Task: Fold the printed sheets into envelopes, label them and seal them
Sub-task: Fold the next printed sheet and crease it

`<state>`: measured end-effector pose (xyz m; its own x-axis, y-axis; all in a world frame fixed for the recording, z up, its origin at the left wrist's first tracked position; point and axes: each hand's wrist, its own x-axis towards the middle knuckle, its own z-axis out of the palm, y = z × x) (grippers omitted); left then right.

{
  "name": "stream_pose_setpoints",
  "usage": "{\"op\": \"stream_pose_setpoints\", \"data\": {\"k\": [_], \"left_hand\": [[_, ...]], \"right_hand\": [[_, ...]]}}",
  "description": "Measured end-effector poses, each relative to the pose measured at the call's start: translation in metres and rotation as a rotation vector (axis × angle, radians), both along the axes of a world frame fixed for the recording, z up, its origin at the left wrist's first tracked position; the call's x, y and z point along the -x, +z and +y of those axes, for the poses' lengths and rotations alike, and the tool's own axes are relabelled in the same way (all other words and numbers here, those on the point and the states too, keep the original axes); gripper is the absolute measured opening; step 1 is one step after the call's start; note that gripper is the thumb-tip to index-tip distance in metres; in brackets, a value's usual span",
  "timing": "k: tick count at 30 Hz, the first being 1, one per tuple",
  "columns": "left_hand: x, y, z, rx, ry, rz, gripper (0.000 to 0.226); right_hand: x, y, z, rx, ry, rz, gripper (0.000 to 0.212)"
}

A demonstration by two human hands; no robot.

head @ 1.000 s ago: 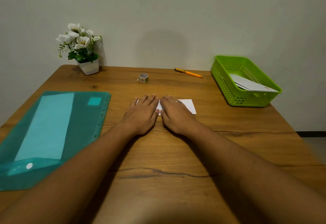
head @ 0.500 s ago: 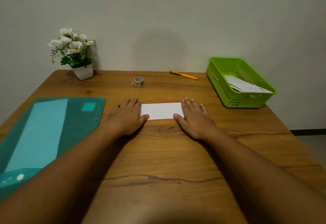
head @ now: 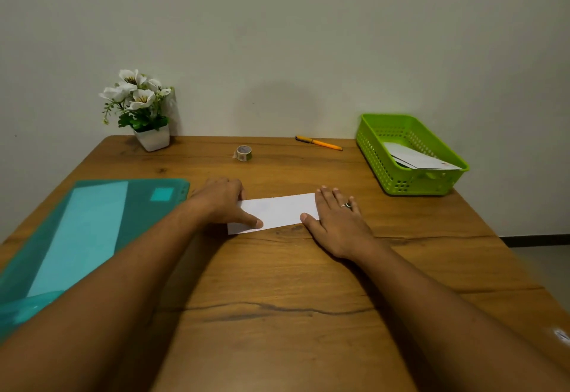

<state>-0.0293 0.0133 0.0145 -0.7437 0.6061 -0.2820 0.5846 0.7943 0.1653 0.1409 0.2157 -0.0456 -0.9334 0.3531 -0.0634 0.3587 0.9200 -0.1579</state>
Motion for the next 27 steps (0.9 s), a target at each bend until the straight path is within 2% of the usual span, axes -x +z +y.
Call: {"op": "stream_pose_setpoints", "data": {"k": [4,7,9,11,15,19,23,27], "left_hand": [[-0.015,-0.005,-0.009,-0.380,0.167,-0.174,0.036],[-0.027,-0.006,-0.020,-0.736,0.282,-0.283,0.027],[-0.035,0.001,-0.025,-0.880,0.285,-0.294,0.021],[-0.044,0.012,-0.026,-0.956,0.193,-0.264,0.013],[-0.060,0.045,-0.024,-1.083,-0.052,-0.222,0.009],[-0.061,0.066,-0.026,-1.198,-0.113,-0.099,0.016],[-0.060,0.076,-0.031,-1.251,-0.106,-0.002,0.022],[-0.059,0.082,-0.035,-1.240,-0.136,0.008,0.025]], "right_hand": [[-0.005,0.004,-0.003,0.050,-0.018,0.000,0.079],[-0.006,0.024,-0.004,0.158,-0.031,-0.004,0.086],[-0.005,0.042,-0.009,0.120,-0.005,0.081,0.088],[-0.001,0.061,-0.021,0.061,0.086,0.229,0.074],[0.019,0.099,-0.051,0.186,0.283,0.547,0.016],[0.028,0.117,-0.064,0.260,0.305,0.720,0.029],[0.028,0.123,-0.071,0.288,0.339,0.737,0.030],[0.025,0.120,-0.068,0.355,0.384,0.721,0.030]]}}
